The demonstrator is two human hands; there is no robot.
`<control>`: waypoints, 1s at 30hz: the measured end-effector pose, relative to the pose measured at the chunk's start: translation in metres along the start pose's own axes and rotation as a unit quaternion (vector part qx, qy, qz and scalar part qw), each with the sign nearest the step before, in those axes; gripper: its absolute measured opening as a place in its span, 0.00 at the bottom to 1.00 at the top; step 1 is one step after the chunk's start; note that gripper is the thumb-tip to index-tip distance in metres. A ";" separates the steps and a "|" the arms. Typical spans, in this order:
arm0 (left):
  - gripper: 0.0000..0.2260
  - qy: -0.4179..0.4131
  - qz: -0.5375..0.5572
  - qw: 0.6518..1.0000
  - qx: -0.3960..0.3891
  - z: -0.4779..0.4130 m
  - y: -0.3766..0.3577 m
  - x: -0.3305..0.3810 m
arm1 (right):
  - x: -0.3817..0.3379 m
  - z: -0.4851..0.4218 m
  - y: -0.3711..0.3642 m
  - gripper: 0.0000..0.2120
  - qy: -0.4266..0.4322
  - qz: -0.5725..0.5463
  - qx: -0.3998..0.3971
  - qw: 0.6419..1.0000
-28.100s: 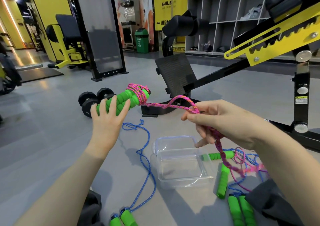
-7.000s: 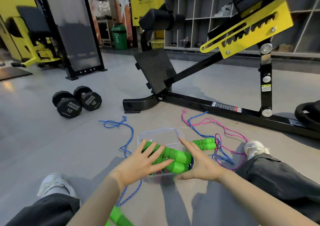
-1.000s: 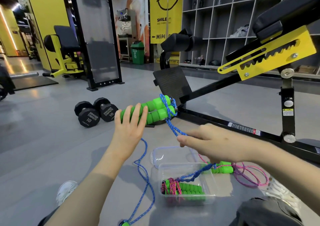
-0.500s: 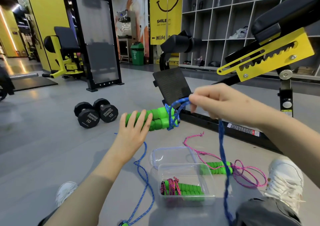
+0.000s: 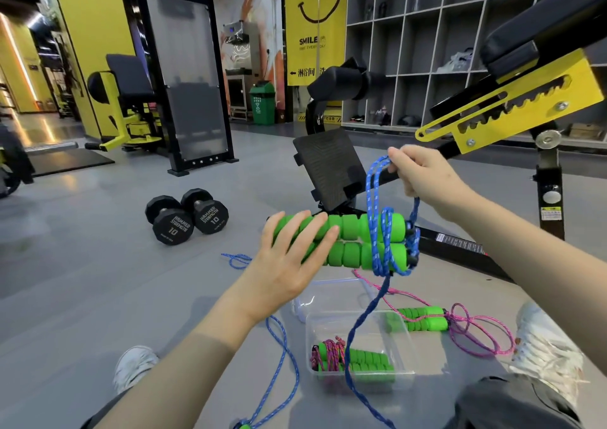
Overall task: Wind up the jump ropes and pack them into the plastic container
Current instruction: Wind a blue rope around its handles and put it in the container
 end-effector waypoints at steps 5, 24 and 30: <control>0.16 0.030 -0.016 0.999 0.020 -0.004 0.005 -0.013 | 0.043 0.028 -0.017 0.16 -0.111 -0.074 0.010 0.991; 0.19 0.115 -0.127 0.985 -0.028 0.021 -0.025 -0.044 | 0.020 0.115 -0.119 0.15 -0.178 -0.265 -0.146 0.936; 0.20 0.133 -0.162 0.974 -0.091 0.039 -0.036 -0.060 | -0.003 0.133 -0.116 0.16 -0.193 -0.218 -0.257 0.922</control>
Point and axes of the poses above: each hand's wrist, its own z-axis away from the middle knuckle, its own y-axis out of the back of the hand, x = y × z, the point moved 8 cm from there along -z, towards the middle knuckle, and after that the axes turned 6 degrees about y, right-handed, at the moved point
